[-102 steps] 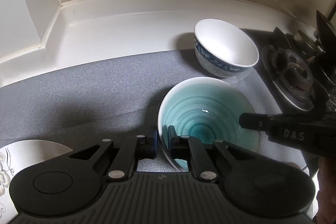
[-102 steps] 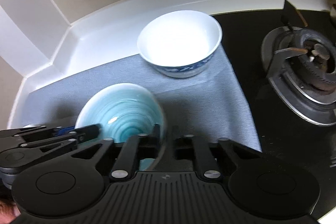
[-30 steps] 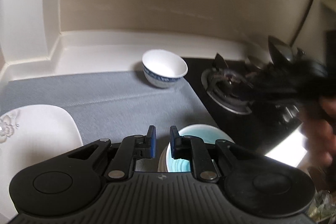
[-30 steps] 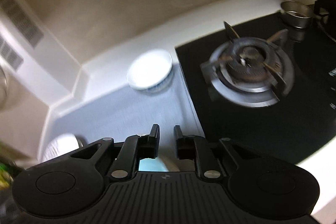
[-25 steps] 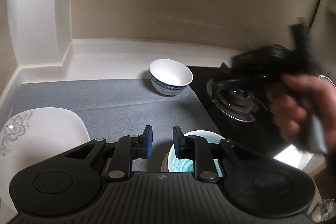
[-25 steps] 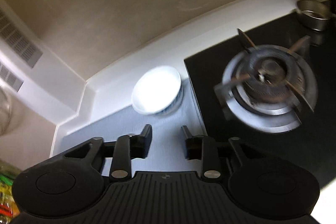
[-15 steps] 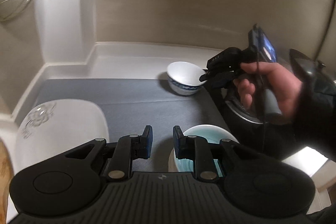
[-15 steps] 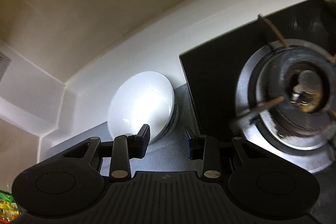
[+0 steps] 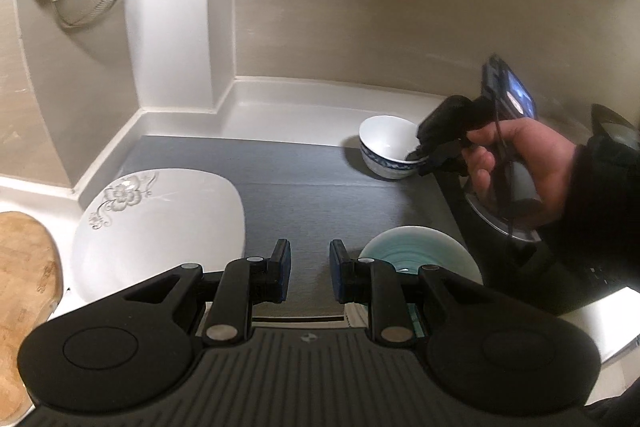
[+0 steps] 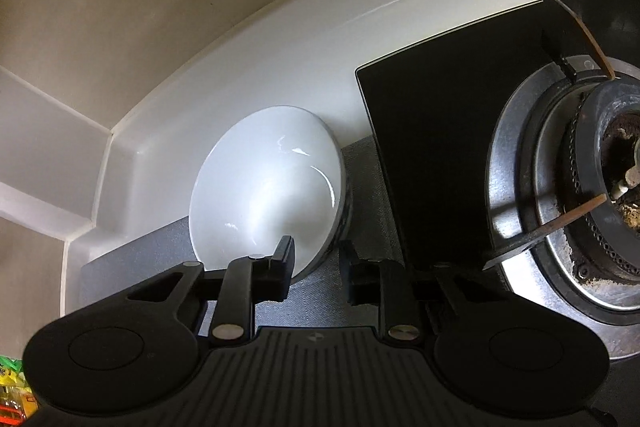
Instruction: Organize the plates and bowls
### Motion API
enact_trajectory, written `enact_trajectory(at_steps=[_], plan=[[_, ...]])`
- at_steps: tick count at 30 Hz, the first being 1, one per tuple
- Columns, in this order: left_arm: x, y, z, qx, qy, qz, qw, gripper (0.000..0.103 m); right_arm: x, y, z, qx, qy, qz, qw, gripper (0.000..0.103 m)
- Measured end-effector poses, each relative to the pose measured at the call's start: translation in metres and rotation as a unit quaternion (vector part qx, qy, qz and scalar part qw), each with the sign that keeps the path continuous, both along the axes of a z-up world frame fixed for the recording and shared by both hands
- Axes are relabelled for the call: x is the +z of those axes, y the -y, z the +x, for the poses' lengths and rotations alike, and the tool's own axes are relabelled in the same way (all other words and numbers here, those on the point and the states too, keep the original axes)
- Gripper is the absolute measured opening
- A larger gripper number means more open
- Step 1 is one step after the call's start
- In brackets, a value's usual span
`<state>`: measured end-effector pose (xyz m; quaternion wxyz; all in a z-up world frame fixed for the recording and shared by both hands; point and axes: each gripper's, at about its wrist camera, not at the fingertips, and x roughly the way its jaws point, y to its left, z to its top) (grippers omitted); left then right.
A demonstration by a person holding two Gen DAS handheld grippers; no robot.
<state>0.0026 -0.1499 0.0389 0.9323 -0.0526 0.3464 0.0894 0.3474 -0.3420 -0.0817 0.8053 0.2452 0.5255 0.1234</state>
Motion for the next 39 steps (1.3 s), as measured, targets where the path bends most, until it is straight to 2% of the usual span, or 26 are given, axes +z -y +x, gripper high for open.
enact_trajectory(at_steps=[9,16,20,26,31,39], plan=[[0.000,0.000,0.005,0.012,0.000,0.004,0.9999,0.023,0.000,-0.006,-0.003,0.032,-0.026,0.016,0.999,0.018],[-0.003,0.001,0.009,0.014,-0.004,0.001,0.9999,0.023,0.002,-0.025,-0.016,0.103,-0.048,0.029,0.993,0.017],[-0.007,-0.005,0.015,0.039,-0.025,0.002,0.9989,0.025,0.005,-0.035,-0.027,0.146,-0.051,0.024,0.988,0.017],[-0.014,-0.014,0.022,0.073,-0.059,0.000,0.9956,0.025,0.012,-0.051,-0.041,0.211,-0.045,0.008,0.976,0.017],[-0.015,-0.015,0.026,0.077,-0.063,0.001,0.9950,0.026,0.015,-0.055,-0.052,0.241,-0.032,-0.009,0.970,0.019],[-0.015,-0.010,0.025,0.080,-0.062,0.006,0.9949,0.028,0.024,-0.056,-0.057,0.246,0.001,-0.029,0.969,0.021]])
